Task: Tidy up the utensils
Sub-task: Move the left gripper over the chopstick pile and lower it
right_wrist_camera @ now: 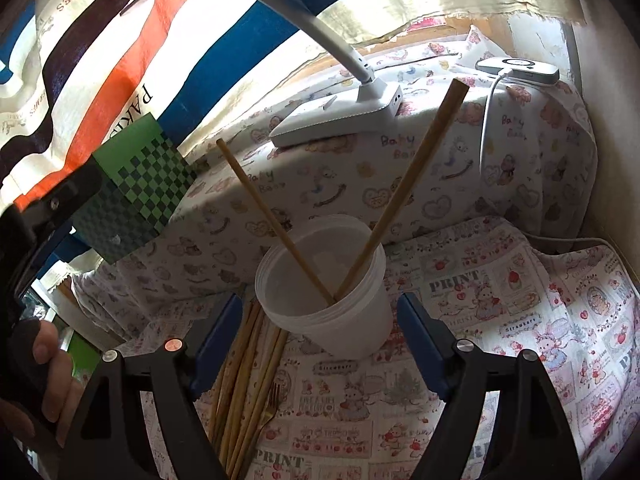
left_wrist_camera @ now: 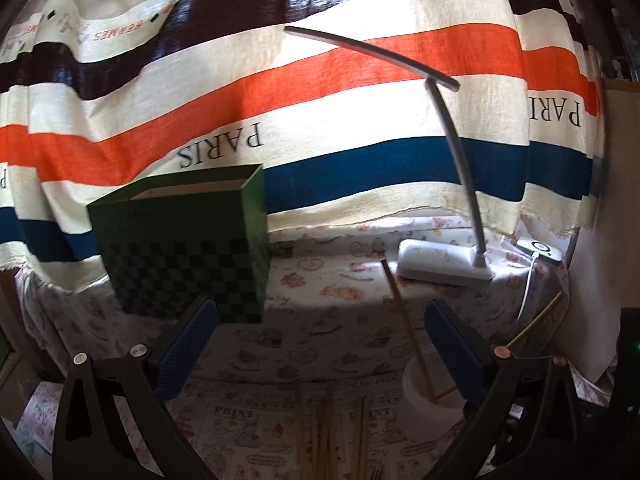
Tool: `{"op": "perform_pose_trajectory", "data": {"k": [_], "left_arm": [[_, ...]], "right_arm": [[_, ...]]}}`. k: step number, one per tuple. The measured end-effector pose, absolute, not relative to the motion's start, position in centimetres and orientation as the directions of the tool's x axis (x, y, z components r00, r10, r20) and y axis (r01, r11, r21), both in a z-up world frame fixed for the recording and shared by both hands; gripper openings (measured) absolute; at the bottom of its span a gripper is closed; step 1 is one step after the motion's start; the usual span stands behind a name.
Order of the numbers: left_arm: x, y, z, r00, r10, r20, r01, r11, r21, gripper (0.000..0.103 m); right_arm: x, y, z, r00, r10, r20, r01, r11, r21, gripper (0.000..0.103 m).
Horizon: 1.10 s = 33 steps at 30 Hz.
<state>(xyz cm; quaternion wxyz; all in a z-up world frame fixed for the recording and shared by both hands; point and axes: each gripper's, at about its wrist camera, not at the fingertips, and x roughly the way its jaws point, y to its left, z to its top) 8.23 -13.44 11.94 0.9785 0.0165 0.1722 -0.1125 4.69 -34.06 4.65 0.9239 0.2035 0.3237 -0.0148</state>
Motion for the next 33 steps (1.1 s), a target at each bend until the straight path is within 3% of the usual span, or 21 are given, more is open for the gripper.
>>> {"op": "perform_pose_trajectory", "data": {"k": [2, 6, 13, 20, 27, 33], "left_arm": [[7.6, -11.6, 10.2, 0.905, -0.214, -0.368, 0.221, 0.975, -0.023, 0.103], [6.7, -7.9, 7.3, 0.887, -0.173, -0.429, 0.159, 0.985, -0.067, 0.103], [5.2, -4.7, 5.3, 0.874, -0.152, -0.461, 0.12, 0.988, -0.098, 0.103], [4.9, -5.7, 3.6, 0.853, -0.144, -0.502, 0.151, 0.988, -0.027, 0.103], [7.4, -3.5, 0.1, 0.746, -0.16, -0.647, 0.082, 0.985, -0.15, 0.103], [8.4, -4.2, -1.8, 0.703, -0.154, -0.694, 0.093, 0.988, -0.125, 0.103]], "right_arm": [[4.5, -33.5, 4.6, 0.761, 0.066, -0.646, 0.191, 0.928, 0.32, 0.081], [3.7, -32.5, 5.3, 0.786, 0.039, -0.617, 0.175, 0.943, 0.283, 0.081], [3.4, -30.8, 5.6, 0.778, 0.112, -0.618, 0.089, 0.954, 0.285, 0.082], [2.8, -27.0, 5.8, 0.778, 0.122, -0.616, -0.036, 0.988, 0.15, 0.082], [3.5, -26.0, 4.4, 0.751, 0.146, -0.645, -0.049, 0.985, 0.165, 0.082], [4.2, -26.7, 3.0, 0.748, 0.111, -0.654, 0.014, 0.983, 0.183, 0.082]]}}
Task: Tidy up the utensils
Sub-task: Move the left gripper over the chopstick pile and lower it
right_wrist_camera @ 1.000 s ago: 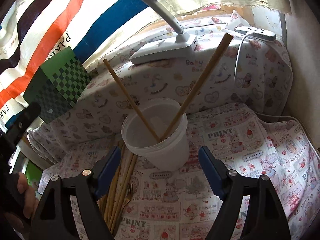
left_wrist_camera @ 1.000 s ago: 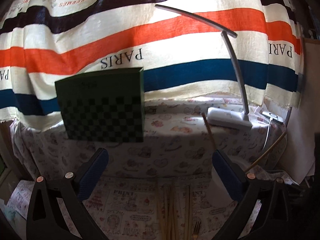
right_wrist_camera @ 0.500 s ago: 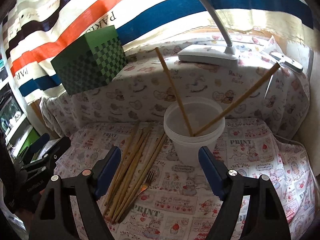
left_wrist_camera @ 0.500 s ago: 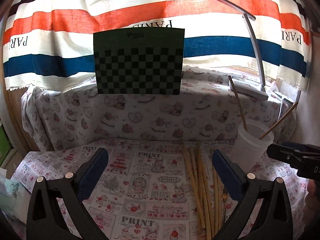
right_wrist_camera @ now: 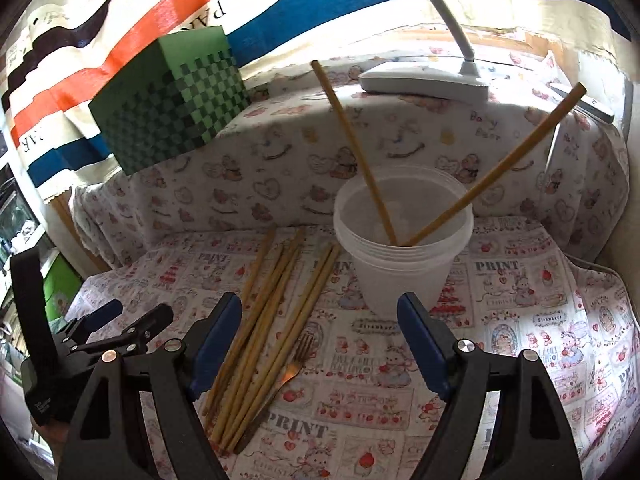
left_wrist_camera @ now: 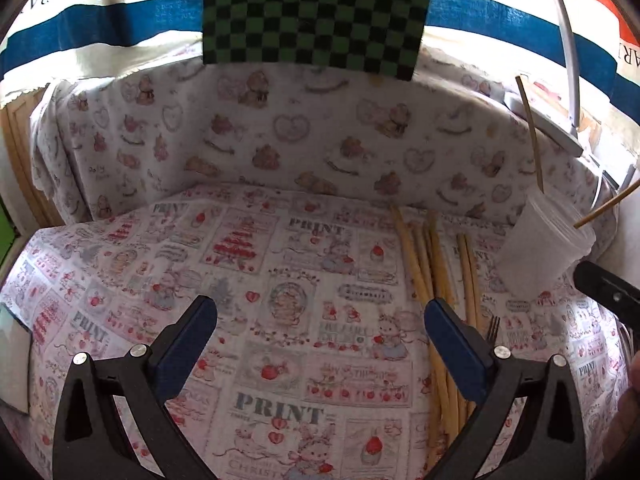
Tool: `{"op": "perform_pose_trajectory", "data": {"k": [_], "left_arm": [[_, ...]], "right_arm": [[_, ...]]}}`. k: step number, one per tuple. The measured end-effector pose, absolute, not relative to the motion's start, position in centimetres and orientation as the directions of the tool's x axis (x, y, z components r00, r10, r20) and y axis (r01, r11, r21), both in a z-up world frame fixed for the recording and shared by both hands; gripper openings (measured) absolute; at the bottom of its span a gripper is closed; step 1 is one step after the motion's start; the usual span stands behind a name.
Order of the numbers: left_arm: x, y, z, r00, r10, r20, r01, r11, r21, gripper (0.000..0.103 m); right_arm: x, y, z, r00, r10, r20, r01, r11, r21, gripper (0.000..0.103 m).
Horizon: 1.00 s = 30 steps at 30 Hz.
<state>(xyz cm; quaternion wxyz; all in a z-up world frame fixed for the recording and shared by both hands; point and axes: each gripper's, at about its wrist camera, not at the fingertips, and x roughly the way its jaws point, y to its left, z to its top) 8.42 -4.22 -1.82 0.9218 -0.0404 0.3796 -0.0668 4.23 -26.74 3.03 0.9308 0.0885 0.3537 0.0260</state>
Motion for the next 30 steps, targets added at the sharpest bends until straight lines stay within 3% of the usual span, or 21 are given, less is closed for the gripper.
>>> {"op": "perform_pose_trajectory", "data": {"k": [5, 7, 9, 14, 16, 20, 27, 30], "left_arm": [[8.5, -5.7, -2.8, 0.665, -0.198, -0.72, 0.153, 0.98, -0.129, 0.103], [8.4, -6.1, -3.0, 0.659, -0.203, -0.724, 0.162, 0.979, -0.127, 0.096], [7.9, -6.8, -3.1, 0.666, -0.152, -0.731, 0.129, 0.988, -0.088, 0.068], [7.6, -7.5, -3.0, 0.649, -0.202, -0.733, 0.169, 0.978, -0.12, 0.04], [7.6, -7.5, -3.0, 0.644, -0.215, -0.734, 0.172, 0.976, -0.135, 0.04], [7.4, -7.9, -2.6, 0.625, -0.276, -0.731, 0.22, 0.96, -0.175, 0.027], [7.5, -8.3, -2.8, 0.564, -0.346, -0.75, 0.26, 0.936, -0.236, 0.027], [7.8, -8.8, -3.5, 0.535, -0.348, -0.77, 0.263, 0.934, -0.24, 0.027]], "right_arm": [[4.9, -26.8, 2.3, 0.742, 0.091, -0.664, 0.016, 0.988, 0.153, 0.082], [4.9, -27.0, 2.0, 0.747, 0.098, -0.658, 0.023, 0.985, 0.173, 0.082], [4.7, -27.1, 1.9, 0.761, 0.096, -0.642, 0.036, 0.981, 0.19, 0.081], [4.8, -26.6, 1.7, 0.748, 0.076, -0.659, 0.025, 0.989, 0.143, 0.068], [4.8, -26.5, 1.5, 0.743, 0.068, -0.666, 0.032, 0.99, 0.137, 0.059], [4.9, -26.0, 0.8, 0.729, 0.066, -0.681, 0.037, 0.99, 0.136, 0.048], [4.9, -25.7, 0.5, 0.715, 0.106, -0.691, 0.019, 0.985, 0.171, 0.017], [4.8, -25.6, 0.8, 0.718, 0.129, -0.685, -0.01, 0.985, 0.175, 0.009]]}}
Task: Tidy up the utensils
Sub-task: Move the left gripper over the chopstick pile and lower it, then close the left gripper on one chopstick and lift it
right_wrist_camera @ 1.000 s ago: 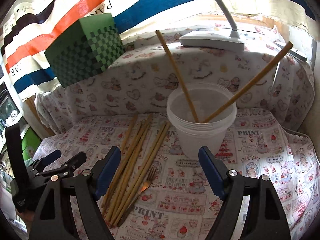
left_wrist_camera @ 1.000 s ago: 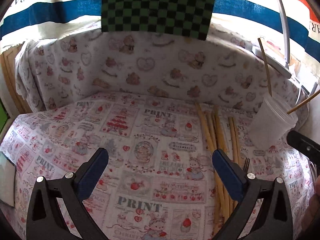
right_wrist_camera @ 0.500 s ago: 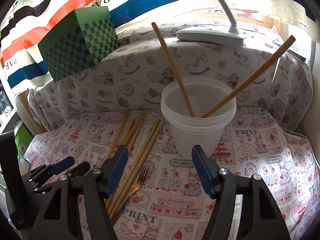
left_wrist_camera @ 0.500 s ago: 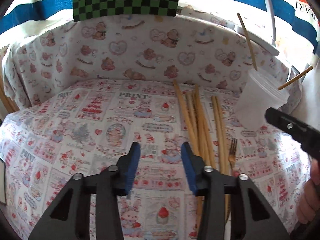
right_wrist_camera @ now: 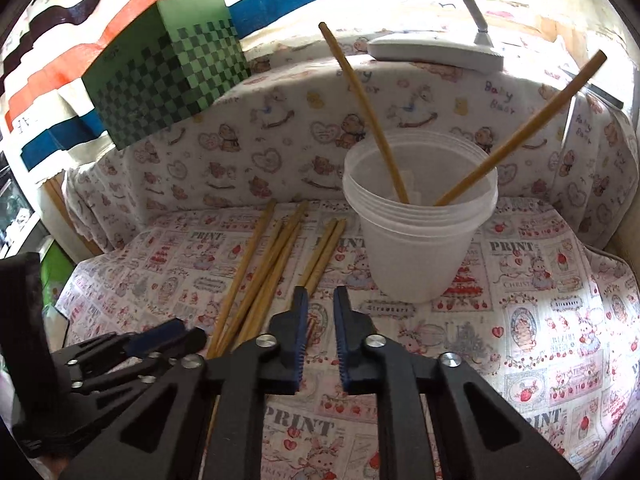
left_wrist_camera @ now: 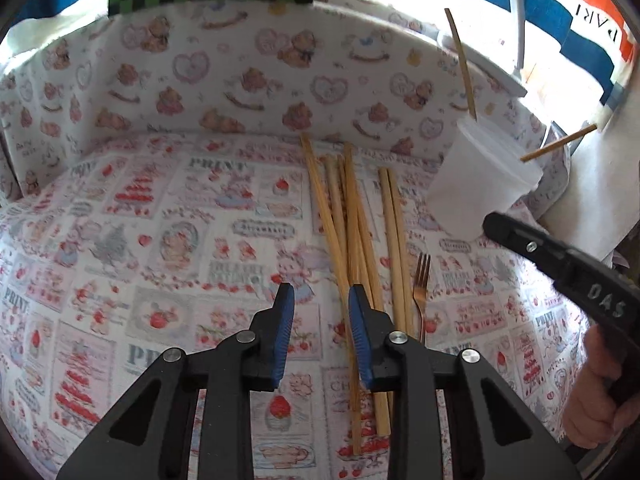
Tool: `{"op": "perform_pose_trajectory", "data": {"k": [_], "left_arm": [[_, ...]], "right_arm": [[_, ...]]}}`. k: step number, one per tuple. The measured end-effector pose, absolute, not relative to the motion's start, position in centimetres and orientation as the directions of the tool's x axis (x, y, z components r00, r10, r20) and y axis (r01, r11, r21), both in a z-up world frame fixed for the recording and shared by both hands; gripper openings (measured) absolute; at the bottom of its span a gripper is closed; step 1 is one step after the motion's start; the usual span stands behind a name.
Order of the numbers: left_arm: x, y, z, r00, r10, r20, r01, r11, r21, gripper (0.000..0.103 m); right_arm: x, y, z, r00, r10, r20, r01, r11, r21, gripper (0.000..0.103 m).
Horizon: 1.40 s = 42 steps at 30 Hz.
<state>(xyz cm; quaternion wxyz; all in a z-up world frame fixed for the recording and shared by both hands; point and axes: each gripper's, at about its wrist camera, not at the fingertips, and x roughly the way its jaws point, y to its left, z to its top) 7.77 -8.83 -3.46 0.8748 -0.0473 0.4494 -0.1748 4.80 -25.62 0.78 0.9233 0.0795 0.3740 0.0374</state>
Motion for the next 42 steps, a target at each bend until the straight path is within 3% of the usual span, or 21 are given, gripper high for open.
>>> {"op": "perform_pose_trajectory", "data": {"k": [3, 6, 15, 24, 27, 30, 32, 34, 36, 42], "left_arm": [[7.8, -9.1, -3.8, 0.518, -0.35, -0.78, 0.263, 0.933, -0.244, 0.025], [8.1, -9.0, -4.2, 0.504, -0.344, -0.792, 0.252, 0.936, -0.246, 0.015], [8.4, -8.5, -4.4, 0.459, -0.425, -0.78, 0.268, 0.903, -0.335, 0.017], [6.4, -11.8, -4.1, 0.531, -0.223, -0.818, 0.309, 0.949, -0.059, 0.02], [5.8, -12.8, -4.3, 0.586, -0.151, -0.796, 0.319, 0.946, 0.055, 0.026], [6.5, -11.8, -4.3, 0.559, -0.177, -0.81, 0.286, 0.958, -0.012, 0.028], [6.8, -11.2, -4.3, 0.554, -0.175, -0.814, 0.283, 0.959, -0.013, 0.022], [7.0, -10.2, -4.2, 0.546, -0.165, -0.822, 0.266, 0.964, -0.017, 0.004], [7.7, -9.3, -4.3, 0.518, -0.224, -0.825, 0.242, 0.964, -0.11, 0.004], [5.9, -6.0, 0.1, 0.712, -0.264, -0.65, 0.185, 0.964, -0.19, 0.004]], "right_arm": [[4.8, -25.6, 0.9, 0.718, 0.165, -0.676, -0.038, 0.979, 0.198, 0.007], [5.0, -25.6, 0.7, 0.724, 0.187, -0.664, -0.061, 0.976, 0.21, 0.007], [5.7, -25.7, 0.0, 0.691, 0.204, -0.693, -0.055, 0.971, 0.231, 0.007], [5.5, -26.0, 0.0, 0.719, 0.102, -0.688, 0.028, 0.984, 0.175, 0.007], [5.6, -26.0, 0.0, 0.712, 0.094, -0.696, 0.034, 0.985, 0.168, 0.007], [5.7, -25.9, -0.2, 0.701, 0.08, -0.709, 0.047, 0.986, 0.158, 0.008], [6.0, -26.0, -0.5, 0.684, 0.087, -0.724, 0.047, 0.986, 0.163, 0.008], [6.3, -26.0, -0.9, 0.663, 0.113, -0.74, 0.04, 0.982, 0.186, 0.008], [6.5, -26.0, -1.4, 0.64, 0.158, -0.752, 0.02, 0.975, 0.221, 0.008], [6.8, -26.1, -2.2, 0.619, 0.263, -0.74, -0.016, 0.946, 0.323, 0.008]]}}
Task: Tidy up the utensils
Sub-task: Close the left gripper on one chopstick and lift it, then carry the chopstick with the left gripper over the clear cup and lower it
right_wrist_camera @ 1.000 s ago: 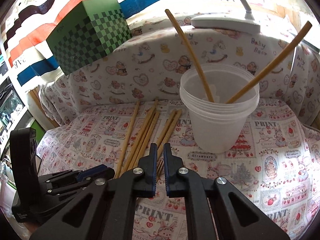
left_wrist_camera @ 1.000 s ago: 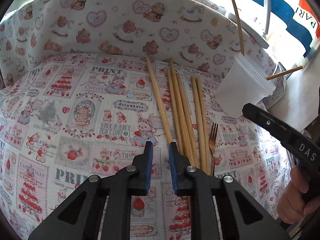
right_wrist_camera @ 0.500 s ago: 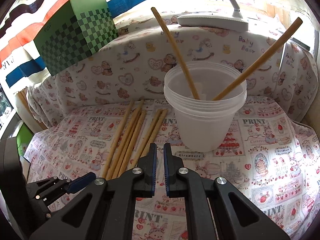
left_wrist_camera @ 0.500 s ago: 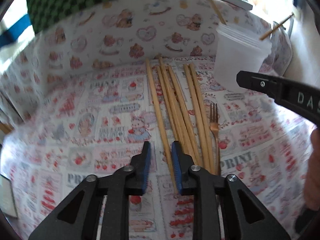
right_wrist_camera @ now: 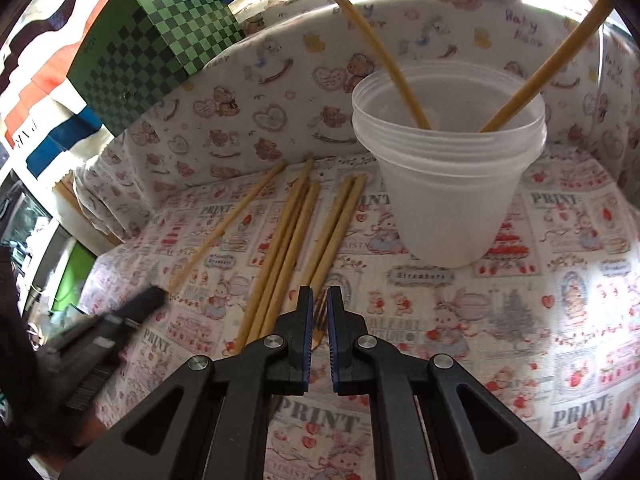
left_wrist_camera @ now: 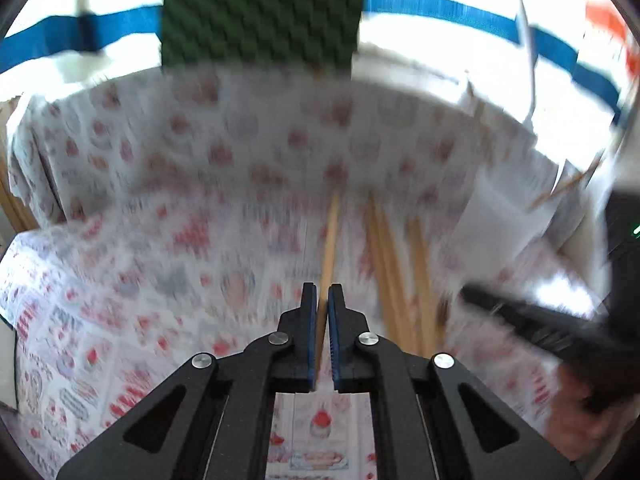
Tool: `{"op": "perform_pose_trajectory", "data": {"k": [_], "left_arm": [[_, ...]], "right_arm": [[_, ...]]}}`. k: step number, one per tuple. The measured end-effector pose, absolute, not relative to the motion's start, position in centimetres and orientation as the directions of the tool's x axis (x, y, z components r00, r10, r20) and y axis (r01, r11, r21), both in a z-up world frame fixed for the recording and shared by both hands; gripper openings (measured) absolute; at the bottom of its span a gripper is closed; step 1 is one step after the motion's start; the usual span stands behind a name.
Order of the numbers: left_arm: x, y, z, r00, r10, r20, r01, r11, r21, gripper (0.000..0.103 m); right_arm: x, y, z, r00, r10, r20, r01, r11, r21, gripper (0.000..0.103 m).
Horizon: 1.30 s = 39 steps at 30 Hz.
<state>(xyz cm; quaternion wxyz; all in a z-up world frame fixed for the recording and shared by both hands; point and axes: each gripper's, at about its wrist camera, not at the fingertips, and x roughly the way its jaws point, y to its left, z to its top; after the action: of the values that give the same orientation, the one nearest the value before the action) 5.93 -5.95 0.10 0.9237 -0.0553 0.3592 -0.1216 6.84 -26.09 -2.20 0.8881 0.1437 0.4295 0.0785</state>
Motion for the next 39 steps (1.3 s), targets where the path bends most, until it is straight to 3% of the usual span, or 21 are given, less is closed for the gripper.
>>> {"op": "perform_pose_trajectory", "data": {"k": [5, 8, 10, 17, 24, 30, 39], "left_arm": [[4.2, -4.2, 2.2, 0.807, -0.283, -0.518, 0.187, 0.955, -0.23, 0.004], [3.1, -3.3, 3.6, 0.84, -0.296, -0.456, 0.203, 0.949, -0.241, 0.004], [2.8, -3.4, 4.2, 0.835, -0.329, -0.442, 0.242, 0.939, -0.243, 0.004], [2.0, -2.5, 5.2, 0.863, -0.334, -0.379, 0.232, 0.928, -0.29, 0.004], [0.9, -1.3, 5.6, 0.921, -0.243, -0.303, 0.152, 0.943, -0.295, 0.004], [-0.2, -0.6, 6.2, 0.955, -0.18, -0.237, 0.109, 0.952, -0.285, 0.004], [-0.3, -0.3, 7.1, 0.956, -0.214, -0.201, 0.15, 0.944, -0.295, 0.004]], "right_arm": [[7.2, -26.1, -2.8, 0.614, 0.253, -0.748, 0.008, 0.945, 0.327, 0.008], [7.6, -26.1, -3.2, 0.605, 0.254, -0.755, 0.021, 0.942, 0.334, 0.02], [7.9, -26.1, -3.5, 0.601, 0.251, -0.759, 0.03, 0.942, 0.335, 0.024], [8.9, -25.4, -4.2, 0.612, 0.23, -0.756, 0.02, 0.952, 0.306, 0.024], [8.7, -24.5, -3.9, 0.618, 0.231, -0.751, -0.007, 0.957, 0.289, 0.003], [5.6, -25.5, 0.1, 0.746, 0.216, -0.63, -0.031, 0.956, 0.291, 0.002], [0.5, -25.4, 5.6, 0.937, -0.023, -0.349, 0.063, 0.993, 0.103, 0.002]]}}
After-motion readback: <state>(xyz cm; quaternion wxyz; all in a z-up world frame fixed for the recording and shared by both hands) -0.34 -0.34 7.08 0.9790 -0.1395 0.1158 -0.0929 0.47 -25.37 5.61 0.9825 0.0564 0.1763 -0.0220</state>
